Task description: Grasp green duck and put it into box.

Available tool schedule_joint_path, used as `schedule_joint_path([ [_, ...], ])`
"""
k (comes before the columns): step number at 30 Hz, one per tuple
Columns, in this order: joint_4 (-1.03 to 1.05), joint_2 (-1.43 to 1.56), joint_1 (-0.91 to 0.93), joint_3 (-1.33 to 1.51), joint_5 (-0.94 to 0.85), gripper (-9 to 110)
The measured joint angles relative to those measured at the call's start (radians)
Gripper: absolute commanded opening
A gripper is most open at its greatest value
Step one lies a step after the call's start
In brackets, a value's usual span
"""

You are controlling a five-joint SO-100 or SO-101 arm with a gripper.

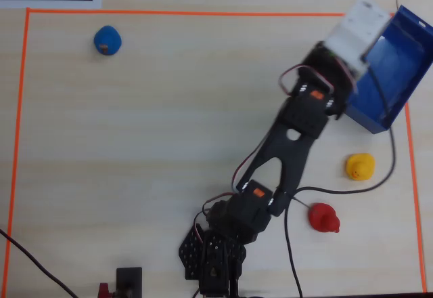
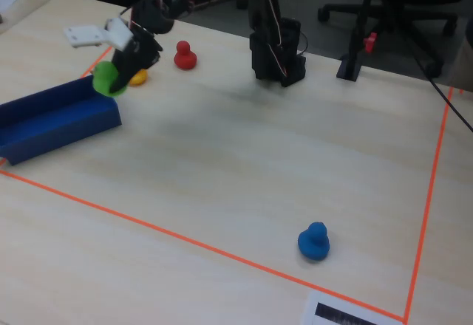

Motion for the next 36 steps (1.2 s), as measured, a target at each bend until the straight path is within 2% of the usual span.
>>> schedule_joint_path([
  [5, -0.057, -0.187, 0.167, -0.284, -0.005, 0],
  [9, -0.218, -0.322, 0.238, -0.314, -0.006, 0],
  [14, -0.387, -0.48, 0.23, -0.314, 0.005, 0],
  [25, -0.543, -0.647, 0.221, -0.341, 0.003, 0],
  [33, -0.621, -0.736, 0.222, -0.341, -0.138, 0],
  [36, -0.621, -0.758, 0.222, -0.341, -0.233, 6],
])
